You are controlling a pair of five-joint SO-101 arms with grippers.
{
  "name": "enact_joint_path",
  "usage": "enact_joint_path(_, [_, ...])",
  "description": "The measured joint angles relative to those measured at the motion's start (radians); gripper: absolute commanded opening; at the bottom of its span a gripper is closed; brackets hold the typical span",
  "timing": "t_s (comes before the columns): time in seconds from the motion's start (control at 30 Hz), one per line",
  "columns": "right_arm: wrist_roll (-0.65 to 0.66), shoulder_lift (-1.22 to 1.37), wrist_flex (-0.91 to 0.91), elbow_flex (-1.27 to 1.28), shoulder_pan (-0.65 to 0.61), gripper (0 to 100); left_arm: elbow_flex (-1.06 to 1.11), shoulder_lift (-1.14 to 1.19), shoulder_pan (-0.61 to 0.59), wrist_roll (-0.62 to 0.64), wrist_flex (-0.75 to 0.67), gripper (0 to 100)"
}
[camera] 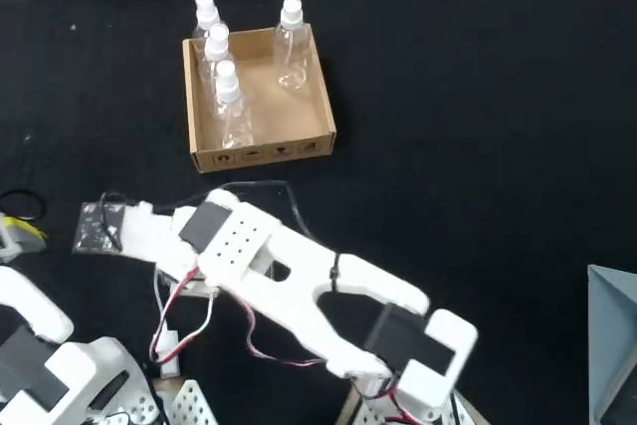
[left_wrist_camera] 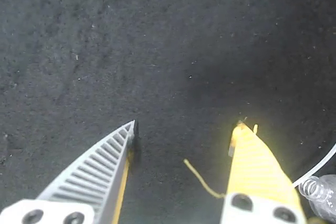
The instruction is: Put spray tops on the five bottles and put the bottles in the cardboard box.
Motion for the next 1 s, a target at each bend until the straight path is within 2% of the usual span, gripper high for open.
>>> enact_joint_path(0.63, [0.021,0.204,0.012,-0.092,-0.023,27.6,0.031,0.000,-0.002,-0.043,-0.002,27])
enact_joint_path(1.0, [0.049,0.213,0.075,-0.127,-0.023,27.5,0.044,0.000,-0.002,-0.043,-0.002,27])
